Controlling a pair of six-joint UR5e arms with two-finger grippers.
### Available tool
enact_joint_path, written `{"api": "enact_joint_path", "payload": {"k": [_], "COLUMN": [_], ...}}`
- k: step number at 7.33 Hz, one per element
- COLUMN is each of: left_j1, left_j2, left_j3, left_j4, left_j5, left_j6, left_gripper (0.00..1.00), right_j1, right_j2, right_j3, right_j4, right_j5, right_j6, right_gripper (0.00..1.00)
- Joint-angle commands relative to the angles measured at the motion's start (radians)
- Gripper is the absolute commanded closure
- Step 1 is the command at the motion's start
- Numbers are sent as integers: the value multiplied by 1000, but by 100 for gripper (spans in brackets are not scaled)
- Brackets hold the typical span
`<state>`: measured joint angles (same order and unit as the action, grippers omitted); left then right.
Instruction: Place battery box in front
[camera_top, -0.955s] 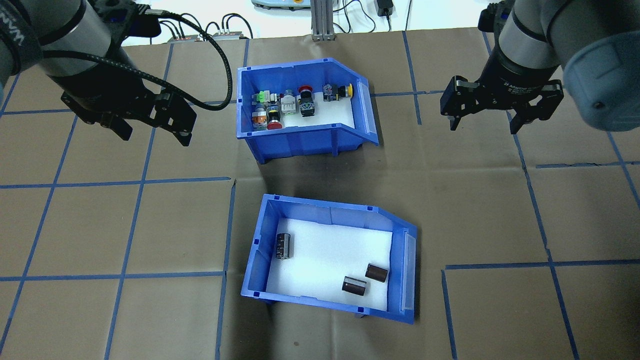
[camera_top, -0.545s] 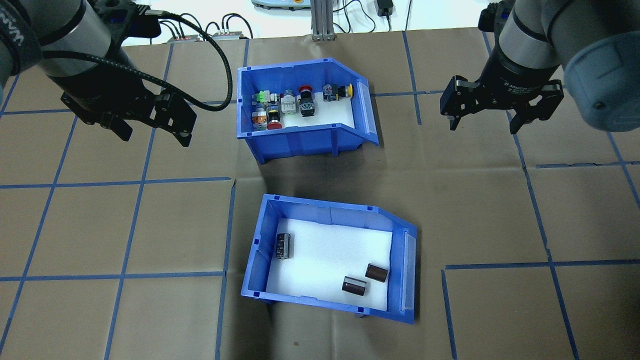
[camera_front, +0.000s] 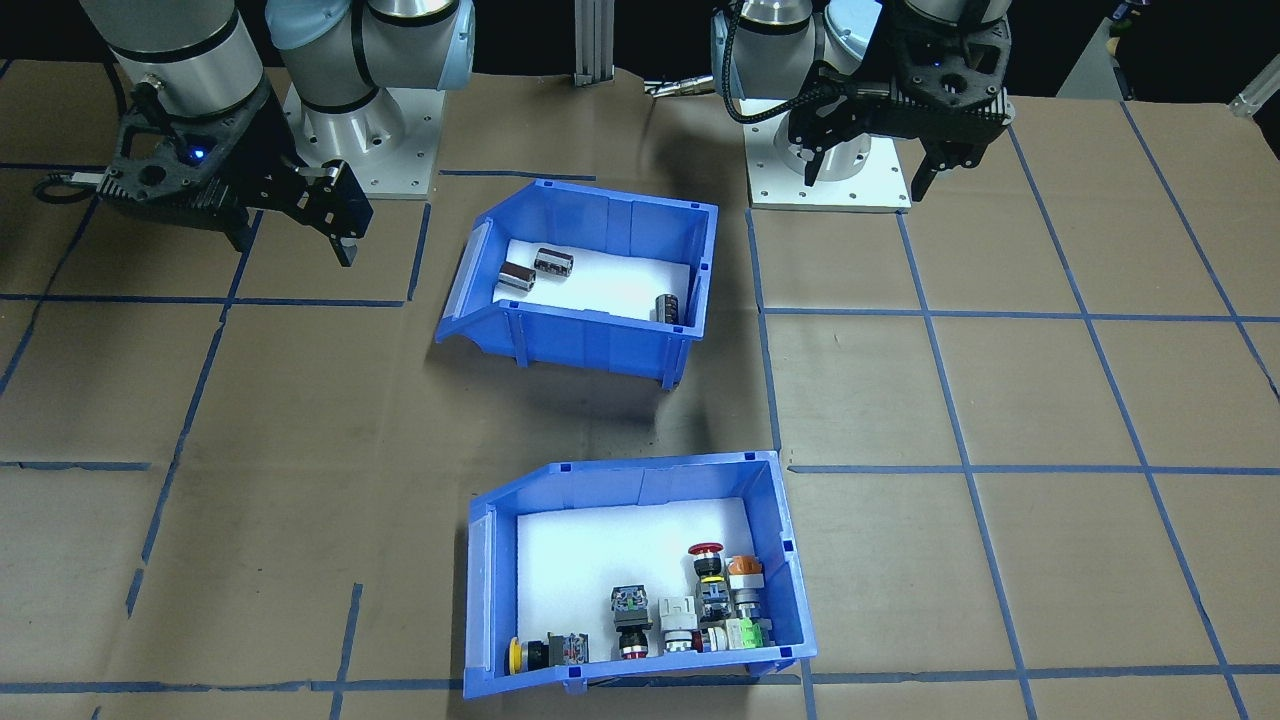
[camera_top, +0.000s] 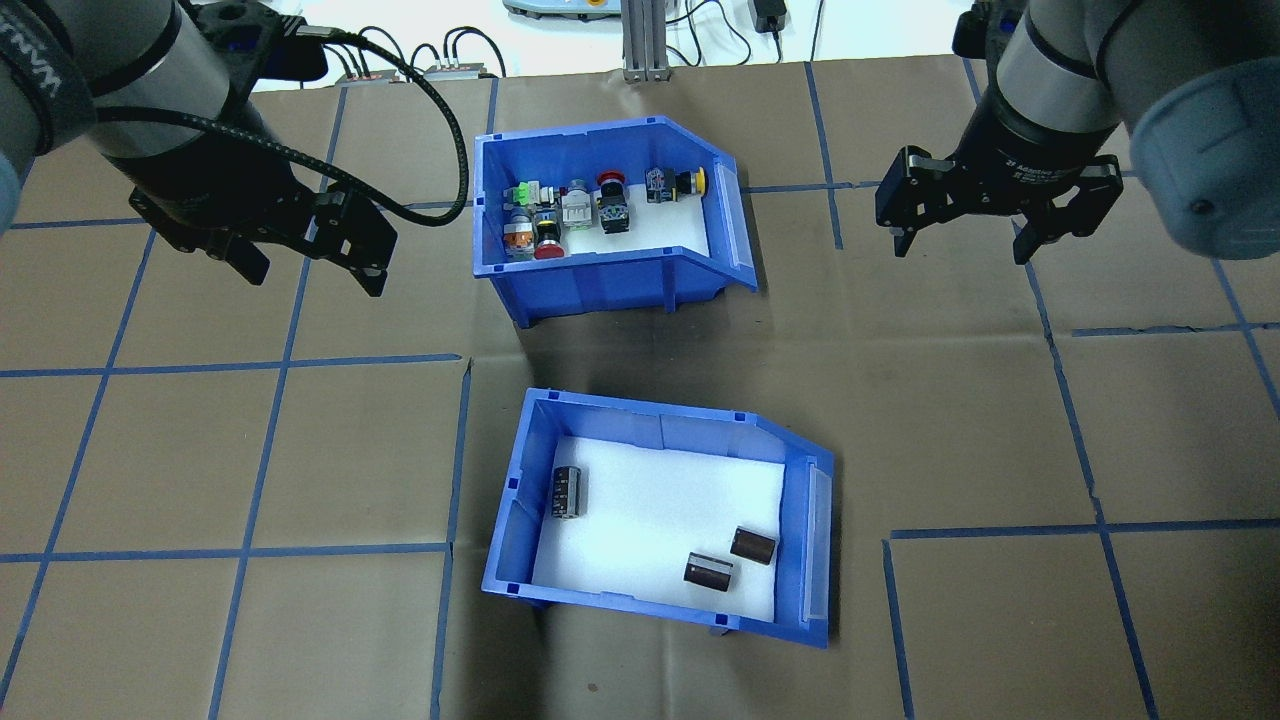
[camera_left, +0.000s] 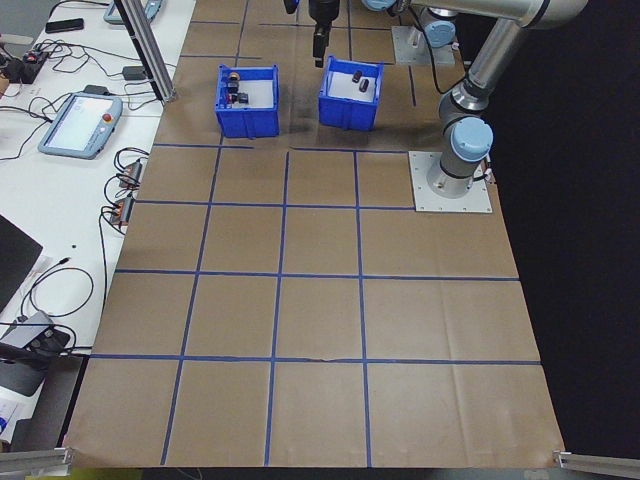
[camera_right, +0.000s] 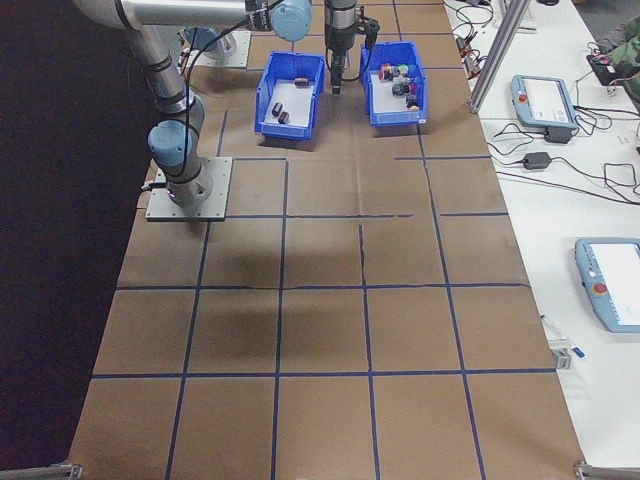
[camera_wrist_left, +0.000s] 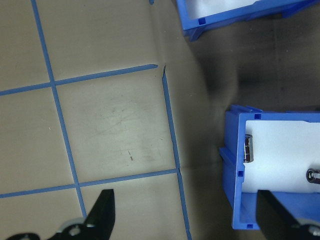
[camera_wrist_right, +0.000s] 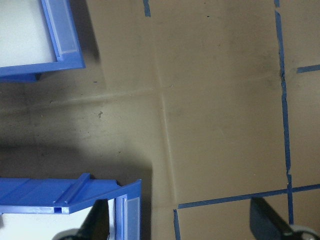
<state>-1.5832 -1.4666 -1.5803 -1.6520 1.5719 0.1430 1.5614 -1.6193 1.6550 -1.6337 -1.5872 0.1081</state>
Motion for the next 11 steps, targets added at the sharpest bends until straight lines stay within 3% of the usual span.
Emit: {"api": "enact_joint_path", "payload": {"k": [1, 2, 4, 5, 6, 7, 9, 11], "left_j1": [0, -1, -12, -23, -32, -62, -188, -366], "left_j2": [-38, -25, -3, 15, 38, 79, 92, 98], "left_j3": [-33, -58, -134, -176, -220, -283, -397, -447], "left_j4": [188, 208, 207, 193, 186, 179, 199, 254], "left_j5": [-1, 5, 7, -9, -15, -60, -69, -62], "left_j6": [-20, -48, -379, -531, -776, -953, -1326, -1573], "left_gripper": [1, 1, 1, 1, 1, 1, 1, 1], "right_j1": [2, 2, 5, 8, 21, 52, 164, 283], "right_j2": [13, 39, 145, 203, 263, 307, 418, 514], "right_j3": [-10, -23, -108, -160, -217, -266, -375, -495], "right_j4": [-18, -20, -49, -58, -57, -58, -51, -46], "right_j5": [-2, -2, 9, 19, 71, 79, 76, 59], "right_j6": [-206, -317, -453, -540, -673, -780, -858, -1077], "right_gripper": [0, 0, 0, 0, 0, 0, 0, 0]}}
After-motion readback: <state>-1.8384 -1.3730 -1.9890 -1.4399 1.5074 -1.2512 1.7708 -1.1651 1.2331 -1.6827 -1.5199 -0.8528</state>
